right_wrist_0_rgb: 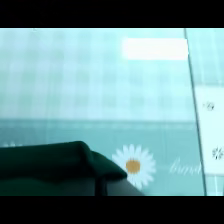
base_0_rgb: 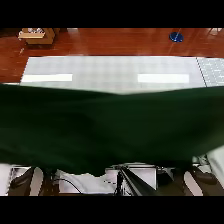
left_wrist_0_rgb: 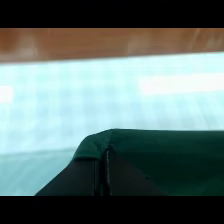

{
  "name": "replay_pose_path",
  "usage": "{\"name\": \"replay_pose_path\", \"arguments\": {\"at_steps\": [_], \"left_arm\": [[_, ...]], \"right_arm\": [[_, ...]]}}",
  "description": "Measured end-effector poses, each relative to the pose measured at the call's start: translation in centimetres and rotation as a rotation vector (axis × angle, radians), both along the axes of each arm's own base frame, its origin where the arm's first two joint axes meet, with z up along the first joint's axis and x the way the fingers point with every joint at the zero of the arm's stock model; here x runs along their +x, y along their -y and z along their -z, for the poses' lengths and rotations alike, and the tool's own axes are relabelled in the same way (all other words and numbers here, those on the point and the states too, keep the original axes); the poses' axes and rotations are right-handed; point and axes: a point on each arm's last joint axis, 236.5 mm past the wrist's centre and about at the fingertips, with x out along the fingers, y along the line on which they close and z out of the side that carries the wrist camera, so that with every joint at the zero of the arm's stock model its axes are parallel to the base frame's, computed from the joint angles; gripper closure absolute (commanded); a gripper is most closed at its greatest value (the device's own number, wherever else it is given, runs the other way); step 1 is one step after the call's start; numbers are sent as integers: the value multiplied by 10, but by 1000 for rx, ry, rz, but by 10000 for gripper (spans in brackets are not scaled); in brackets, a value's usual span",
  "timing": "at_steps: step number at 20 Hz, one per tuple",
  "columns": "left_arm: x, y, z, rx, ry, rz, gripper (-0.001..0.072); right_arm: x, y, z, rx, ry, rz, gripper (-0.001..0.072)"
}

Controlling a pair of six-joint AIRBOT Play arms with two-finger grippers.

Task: Fold the shirts.

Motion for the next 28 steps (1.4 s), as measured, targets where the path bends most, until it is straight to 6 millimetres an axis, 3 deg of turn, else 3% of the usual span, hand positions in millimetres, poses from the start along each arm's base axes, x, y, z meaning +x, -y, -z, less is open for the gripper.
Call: {"name": "replay_pose_path", "arguments": {"at_steps": [5,8,12,17,21,25,28], "left_arm": [[62,-31,88,-171,-268,17,680],[104,-41,143,-256,-388,48,680],[166,-42,196,-309,-456,80,679],[243,-23,250,-327,-452,96,679],[292,1,288,-285,-405,127,679],[333,14,321,-233,-336,125,678],[352,19,349,-212,-328,109,678]], "right_arm": [[69,13,94,14,-283,-20,684],[120,16,137,37,-355,-36,684],[185,13,185,79,-360,-69,684],[259,11,225,135,-259,-67,684],[306,12,246,174,-158,-41,684],[340,18,266,187,-87,-8,684],[354,22,289,194,-86,10,683]]}}
